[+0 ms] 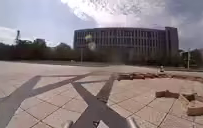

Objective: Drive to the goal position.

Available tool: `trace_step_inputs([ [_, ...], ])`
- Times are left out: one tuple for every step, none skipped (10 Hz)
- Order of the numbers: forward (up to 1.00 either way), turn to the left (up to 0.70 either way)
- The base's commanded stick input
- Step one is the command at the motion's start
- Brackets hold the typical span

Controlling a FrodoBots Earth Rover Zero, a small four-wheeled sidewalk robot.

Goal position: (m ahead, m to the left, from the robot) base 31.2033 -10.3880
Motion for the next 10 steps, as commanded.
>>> trace_step_inputs([
  [0.7,0.0],
  [0.7,0.0],
  [0.7,0.0],
  [0.7,0.0],
  [0.7,0.0],
  [0.7,0.0],
  [0.7,0.0],
  [0.7,0.0],
  [0.7,0.0],
  [0.7,0.0],
])
